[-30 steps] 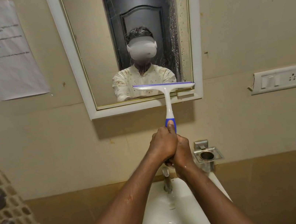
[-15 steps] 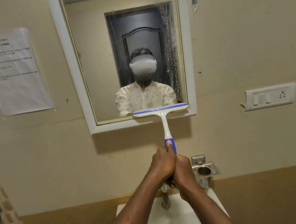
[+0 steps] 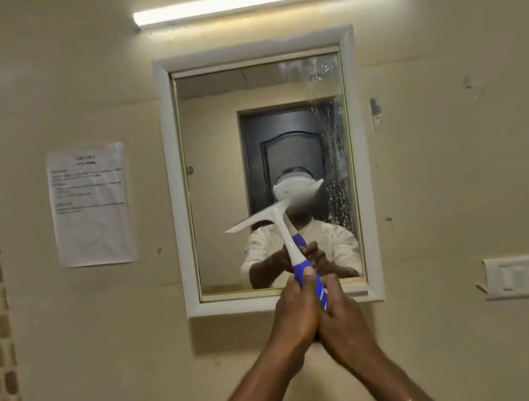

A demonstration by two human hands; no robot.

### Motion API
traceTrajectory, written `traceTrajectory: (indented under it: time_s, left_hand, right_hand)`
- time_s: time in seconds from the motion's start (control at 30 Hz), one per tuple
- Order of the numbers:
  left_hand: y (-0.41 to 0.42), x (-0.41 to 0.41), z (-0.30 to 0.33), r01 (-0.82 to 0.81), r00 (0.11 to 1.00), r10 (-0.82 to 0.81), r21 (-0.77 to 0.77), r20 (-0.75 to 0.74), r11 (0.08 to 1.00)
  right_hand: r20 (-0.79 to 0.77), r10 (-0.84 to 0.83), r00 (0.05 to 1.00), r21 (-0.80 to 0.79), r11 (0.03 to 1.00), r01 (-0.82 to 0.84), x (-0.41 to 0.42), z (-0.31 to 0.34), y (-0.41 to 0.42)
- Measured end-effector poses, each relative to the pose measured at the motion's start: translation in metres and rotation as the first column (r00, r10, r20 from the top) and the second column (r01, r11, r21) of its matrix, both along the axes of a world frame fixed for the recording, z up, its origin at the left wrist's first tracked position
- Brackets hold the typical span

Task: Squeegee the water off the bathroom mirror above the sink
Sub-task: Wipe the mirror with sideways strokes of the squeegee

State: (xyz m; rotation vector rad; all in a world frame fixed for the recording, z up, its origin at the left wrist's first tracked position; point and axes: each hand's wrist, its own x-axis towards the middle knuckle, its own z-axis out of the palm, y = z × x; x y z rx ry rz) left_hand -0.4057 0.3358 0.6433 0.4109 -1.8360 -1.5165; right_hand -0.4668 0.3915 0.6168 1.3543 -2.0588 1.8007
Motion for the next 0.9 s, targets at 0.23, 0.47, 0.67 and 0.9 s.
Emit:
traceTrajectory:
  time_s: [0.23,0.47,0.67,0.9]
  left_hand:
    - [-0.013,-0.012,0.110,0.044,0.956,-0.002,0.134,-0.293,0.990]
    - [-0.040,-0.023,0.203,0.194,0.884,-0.051,0.265,-0.464,0.945]
    - [-0.065,-0.034,0.236,0.282,0.827,-0.094,0.265,-0.554,0.922]
    - [-0.072,-0.039,0.255,0.353,0.796,-0.175,0.208,-0.579,0.912]
  right_hand:
    - [-0.653,-0.419,0.631,-0.168,0.893,0.418,-0.018,0.129,-0.025]
    - [-0.828,-0.457,0.327,-0.282,0.841,0.462,-0.022,0.234,-0.046]
    - [-0.919,-0.312,0.243,-0.185,0.882,0.433,-0.030,0.288,-0.061]
    - [-0.958,-0.264,0.115,-0.182,0.864,0.469,-0.028,0.320,-0.063]
